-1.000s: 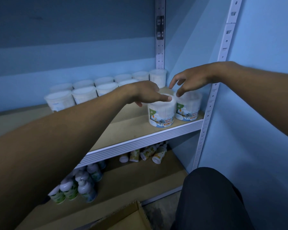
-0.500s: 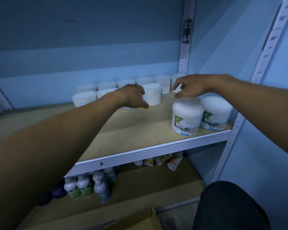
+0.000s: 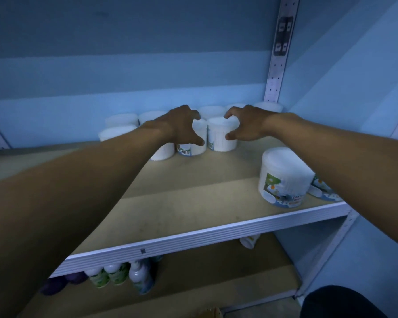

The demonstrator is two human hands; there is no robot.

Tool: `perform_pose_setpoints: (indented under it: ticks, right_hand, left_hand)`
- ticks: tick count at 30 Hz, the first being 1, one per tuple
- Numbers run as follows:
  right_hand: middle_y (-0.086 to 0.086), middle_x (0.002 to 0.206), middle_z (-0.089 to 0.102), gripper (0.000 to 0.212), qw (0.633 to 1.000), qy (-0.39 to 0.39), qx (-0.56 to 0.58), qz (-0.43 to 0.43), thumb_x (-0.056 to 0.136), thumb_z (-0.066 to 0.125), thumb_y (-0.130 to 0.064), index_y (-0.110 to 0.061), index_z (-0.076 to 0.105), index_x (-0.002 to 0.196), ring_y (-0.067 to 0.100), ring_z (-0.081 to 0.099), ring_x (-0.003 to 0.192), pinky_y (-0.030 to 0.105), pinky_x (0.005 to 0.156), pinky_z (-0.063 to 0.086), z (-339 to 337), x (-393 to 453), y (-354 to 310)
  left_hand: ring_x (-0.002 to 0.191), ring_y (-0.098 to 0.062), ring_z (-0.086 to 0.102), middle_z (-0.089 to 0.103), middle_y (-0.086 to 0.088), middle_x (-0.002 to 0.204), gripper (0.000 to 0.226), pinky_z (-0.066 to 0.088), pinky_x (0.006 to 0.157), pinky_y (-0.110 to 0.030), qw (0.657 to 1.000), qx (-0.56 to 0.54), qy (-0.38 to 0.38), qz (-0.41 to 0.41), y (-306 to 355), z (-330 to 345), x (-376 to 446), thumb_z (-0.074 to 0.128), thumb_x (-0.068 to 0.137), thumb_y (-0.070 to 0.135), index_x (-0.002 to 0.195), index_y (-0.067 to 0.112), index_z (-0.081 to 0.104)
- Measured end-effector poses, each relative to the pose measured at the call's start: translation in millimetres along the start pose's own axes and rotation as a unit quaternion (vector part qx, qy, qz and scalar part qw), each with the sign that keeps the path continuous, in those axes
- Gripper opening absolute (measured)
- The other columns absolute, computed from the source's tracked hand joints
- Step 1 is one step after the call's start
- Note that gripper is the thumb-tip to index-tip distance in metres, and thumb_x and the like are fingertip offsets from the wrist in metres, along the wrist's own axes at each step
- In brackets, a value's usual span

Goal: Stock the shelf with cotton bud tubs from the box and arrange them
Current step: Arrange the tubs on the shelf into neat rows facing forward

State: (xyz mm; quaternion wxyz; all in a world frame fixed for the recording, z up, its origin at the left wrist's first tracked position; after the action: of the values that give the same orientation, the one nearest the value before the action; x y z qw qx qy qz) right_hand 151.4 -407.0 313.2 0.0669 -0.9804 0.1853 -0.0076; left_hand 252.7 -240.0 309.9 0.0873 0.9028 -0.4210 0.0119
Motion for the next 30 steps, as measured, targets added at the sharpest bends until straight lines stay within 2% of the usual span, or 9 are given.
perform_pose_setpoints:
  ticks: [6, 12, 19, 22, 30]
  right_hand:
    - [0.008, 0.148, 0.031, 0.079, 1.000, 0.016, 0.009, -0.005, 0.081, 0.067, -0.057, -0.037, 0.030, 0.148, 0.035, 0.049, 0.127, 0.049, 0.103, 0.045, 5.9, 32.1, -12.6]
    - [0.009, 0.155, 0.032, 0.087, 1.000, 0.018, 0.008, 0.002, 0.081, 0.066, -0.058, -0.034, 0.026, 0.153, 0.035, 0.044, 0.135, 0.049, 0.106, 0.043, 12.6, 52.5, -19.6]
    - [0.004, 0.160, 0.032, 0.074, 0.999, 0.007, -0.032, -0.004, 0.090, 0.057, -0.046, -0.034, 0.025, 0.155, 0.031, 0.037, 0.142, 0.044, 0.113, 0.036, 21.0, 58.2, -22.3]
    - [0.004, 0.156, 0.038, 0.066, 0.999, 0.010, -0.042, -0.004, 0.091, 0.055, -0.037, -0.036, 0.032, 0.152, 0.033, 0.041, 0.137, 0.044, 0.111, 0.039, 22.8, 55.0, -22.5]
    - [0.000, 0.155, 0.041, 0.062, 0.999, 0.012, -0.036, -0.013, 0.090, 0.060, -0.038, -0.035, 0.040, 0.148, 0.029, 0.044, 0.136, 0.039, 0.110, 0.040, 16.3, 41.5, -21.3]
  left_hand:
    - [0.132, -0.026, 0.045, 0.040, -0.003, 0.147, 0.088, 0.042, 0.106, -0.043, 1.000, 0.029, -0.010, 0.007, -5.6, 3.2, 20.3, 0.078, 0.073, 0.053, 0.147, 0.023, 0.041]
    - [0.122, -0.026, 0.051, 0.050, -0.004, 0.139, 0.084, 0.046, 0.101, -0.042, 0.998, 0.050, -0.014, 0.018, -5.5, 10.8, 31.0, 0.080, 0.070, 0.052, 0.141, 0.022, 0.047]
    - [0.139, -0.024, 0.038, 0.040, -0.004, 0.153, 0.082, 0.035, 0.109, -0.036, 0.997, 0.070, -0.021, 0.018, -11.8, 16.0, 32.3, 0.076, 0.083, 0.038, 0.152, 0.021, 0.036]
    - [0.139, -0.025, 0.038, 0.042, -0.005, 0.152, 0.076, 0.036, 0.109, -0.037, 0.996, 0.080, -0.026, 0.021, -10.9, 13.7, 29.5, 0.073, 0.087, 0.034, 0.152, 0.021, 0.036]
    - [0.133, -0.023, 0.044, 0.046, -0.001, 0.147, 0.075, 0.040, 0.102, -0.035, 0.996, 0.080, -0.027, 0.017, -2.4, 4.6, 19.5, 0.077, 0.082, 0.037, 0.148, 0.026, 0.043]
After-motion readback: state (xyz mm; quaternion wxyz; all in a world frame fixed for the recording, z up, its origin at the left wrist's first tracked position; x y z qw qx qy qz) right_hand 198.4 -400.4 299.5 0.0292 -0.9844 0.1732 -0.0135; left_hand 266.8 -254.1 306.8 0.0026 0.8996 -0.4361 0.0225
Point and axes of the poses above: each hand's wrist, its own x-axis towards the middle knuckle, its own z-axis out of the palm, y = z × x, the point moved 3 cm from there along x, towards the middle knuckle
